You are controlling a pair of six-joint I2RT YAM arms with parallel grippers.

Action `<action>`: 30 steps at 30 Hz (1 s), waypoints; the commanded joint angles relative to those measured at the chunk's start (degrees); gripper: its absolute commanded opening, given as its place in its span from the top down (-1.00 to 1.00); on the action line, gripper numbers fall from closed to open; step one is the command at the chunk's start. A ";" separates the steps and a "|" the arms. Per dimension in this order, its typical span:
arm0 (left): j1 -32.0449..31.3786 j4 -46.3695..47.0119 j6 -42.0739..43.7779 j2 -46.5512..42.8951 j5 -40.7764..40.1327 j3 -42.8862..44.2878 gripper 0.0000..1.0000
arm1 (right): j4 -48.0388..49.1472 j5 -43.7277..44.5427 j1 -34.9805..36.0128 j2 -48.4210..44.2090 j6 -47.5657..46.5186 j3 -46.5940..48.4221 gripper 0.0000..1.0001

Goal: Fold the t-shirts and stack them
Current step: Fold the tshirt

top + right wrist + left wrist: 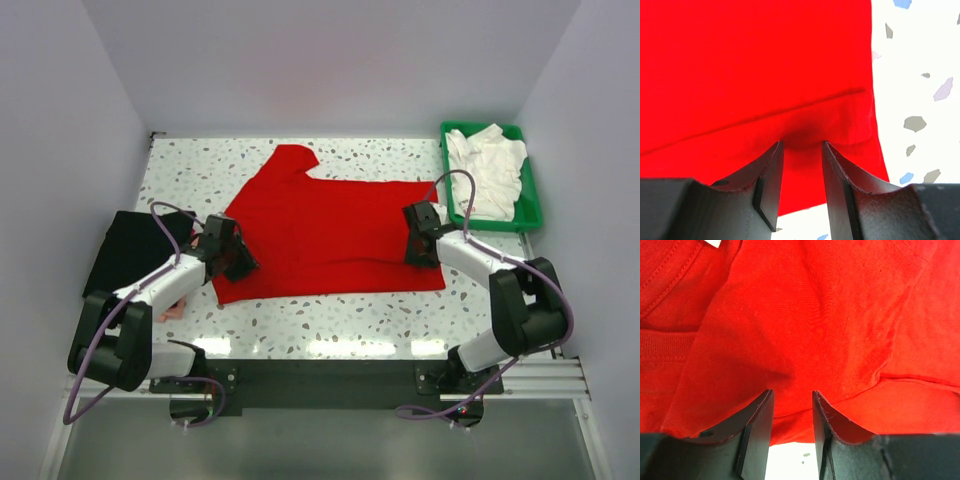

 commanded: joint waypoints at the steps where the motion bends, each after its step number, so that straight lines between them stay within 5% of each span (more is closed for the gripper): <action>1: -0.12 -0.22 -0.01 0.15 -0.86 -0.13 0.18 | 1.54 -0.10 -1.10 1.69 0.10 4.08 0.19; 21: -0.12 0.49 0.16 0.23 -0.24 0.05 0.18 | 1.46 -2.13 -3.29 0.20 -0.69 6.28 0.10; 30: -0.12 0.93 -0.36 0.85 0.46 0.57 0.18 | 0.75 -3.09 -4.08 7.14 -0.95 14.27 0.07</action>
